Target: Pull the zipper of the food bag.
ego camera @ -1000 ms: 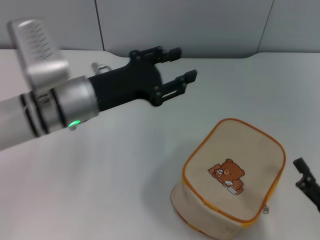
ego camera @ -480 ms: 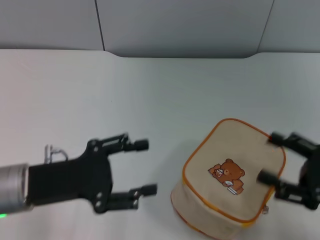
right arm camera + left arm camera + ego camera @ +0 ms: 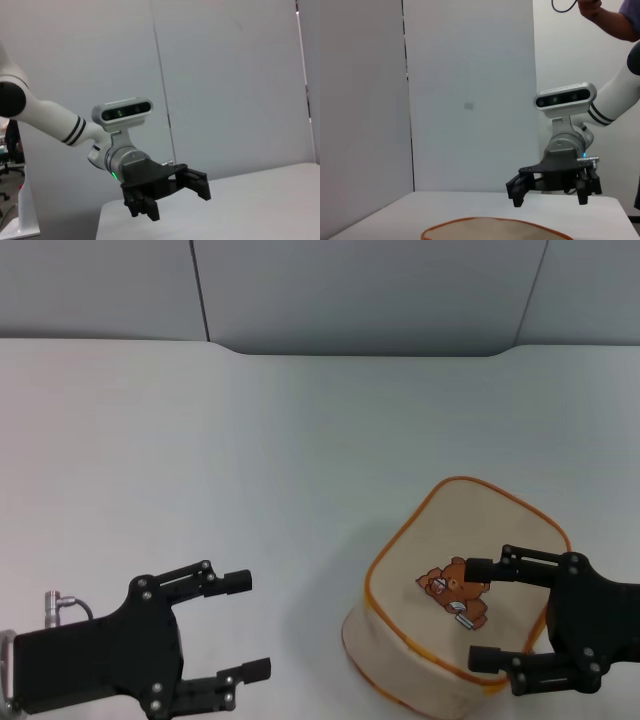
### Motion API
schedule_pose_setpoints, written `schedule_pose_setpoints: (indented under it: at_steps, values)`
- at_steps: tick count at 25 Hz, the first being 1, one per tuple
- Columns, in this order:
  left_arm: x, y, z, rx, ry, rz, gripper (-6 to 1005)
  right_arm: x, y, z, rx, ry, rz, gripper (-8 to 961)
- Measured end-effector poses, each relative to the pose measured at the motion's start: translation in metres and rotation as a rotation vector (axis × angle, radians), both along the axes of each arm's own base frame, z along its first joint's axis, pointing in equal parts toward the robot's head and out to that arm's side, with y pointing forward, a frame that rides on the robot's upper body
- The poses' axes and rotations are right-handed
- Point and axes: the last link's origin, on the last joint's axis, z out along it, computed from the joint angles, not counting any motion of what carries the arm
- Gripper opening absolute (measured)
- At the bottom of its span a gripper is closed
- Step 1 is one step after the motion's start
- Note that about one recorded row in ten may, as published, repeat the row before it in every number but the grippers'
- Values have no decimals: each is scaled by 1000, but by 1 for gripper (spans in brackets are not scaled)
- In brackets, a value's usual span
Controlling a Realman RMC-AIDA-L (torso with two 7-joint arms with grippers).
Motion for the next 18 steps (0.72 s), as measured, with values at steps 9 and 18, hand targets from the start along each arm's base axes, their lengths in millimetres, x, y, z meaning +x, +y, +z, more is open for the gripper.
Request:
schedule_pose_setpoints:
  at_steps: [9,18]
  values:
    - [-3,-3,1,14,-6,16,772,0,1,1,8,2,-4,839]
    - [-2,-3,0,15,-10,16,772,2,0,1,13,1,-13,840]
